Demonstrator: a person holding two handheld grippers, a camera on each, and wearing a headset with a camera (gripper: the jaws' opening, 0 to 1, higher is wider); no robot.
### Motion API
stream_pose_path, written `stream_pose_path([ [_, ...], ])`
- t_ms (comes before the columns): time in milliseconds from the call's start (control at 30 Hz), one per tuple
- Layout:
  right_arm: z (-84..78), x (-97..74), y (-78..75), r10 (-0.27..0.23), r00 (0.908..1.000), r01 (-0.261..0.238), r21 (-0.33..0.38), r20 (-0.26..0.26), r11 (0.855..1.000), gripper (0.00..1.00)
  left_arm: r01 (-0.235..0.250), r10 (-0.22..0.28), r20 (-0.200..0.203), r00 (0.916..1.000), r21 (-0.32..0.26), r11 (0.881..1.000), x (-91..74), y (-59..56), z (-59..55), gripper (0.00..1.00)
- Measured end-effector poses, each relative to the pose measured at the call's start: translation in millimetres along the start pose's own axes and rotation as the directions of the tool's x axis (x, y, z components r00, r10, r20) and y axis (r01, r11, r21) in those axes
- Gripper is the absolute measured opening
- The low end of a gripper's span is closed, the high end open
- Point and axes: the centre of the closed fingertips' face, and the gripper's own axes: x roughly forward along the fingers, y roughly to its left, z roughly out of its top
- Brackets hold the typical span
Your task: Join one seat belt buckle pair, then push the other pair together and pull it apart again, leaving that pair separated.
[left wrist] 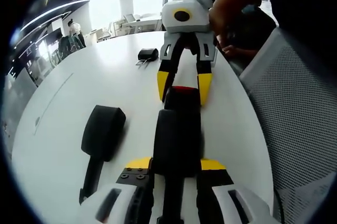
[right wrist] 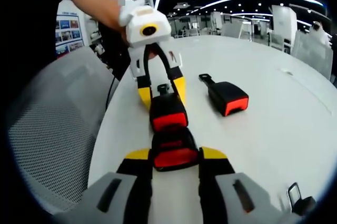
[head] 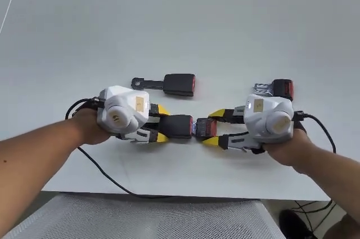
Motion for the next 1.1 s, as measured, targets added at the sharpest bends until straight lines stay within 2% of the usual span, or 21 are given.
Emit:
stream_pose_path([
  [200,-0.1,-0.6,0.5,-0.008,0.9999,0.008,-0.043,-0.007,0.999,0.32,0.007,-0.007,0.006,1.0,0.005,1.0,0.0,0.3,0.3,0.31],
  [300,-0.2,-1.0,-0.6,-0.012,0.9999,0.011,-0.04,-0.003,0.999,0.32,0.009,-0.009,0.01,0.9999,0.005,1.0,0.2,0.6,1.0,0.31],
  [400,-0.9,-1.8,-2.1,-0.01,0.9996,0.01,0.001,0.026,1.0,0.32,0.014,-0.014,0.013,0.9998,-0.006,1.0,0.0,1.1,1.7,0.31],
  [833,0.0,-2.0,-1.2,-0.015,0.9992,0.015,-0.002,0.037,1.0,0.32,0.015,-0.015,0.033,0.9994,-0.019,1.0,-1.4,0.4,6.0,0.31],
  [1100,0.6,-1.9,-0.7,-0.025,0.9989,0.026,-0.023,0.041,0.999,0.32,0.012,-0.011,0.04,0.9992,-0.026,1.0,-0.6,1.4,3.8,0.31],
])
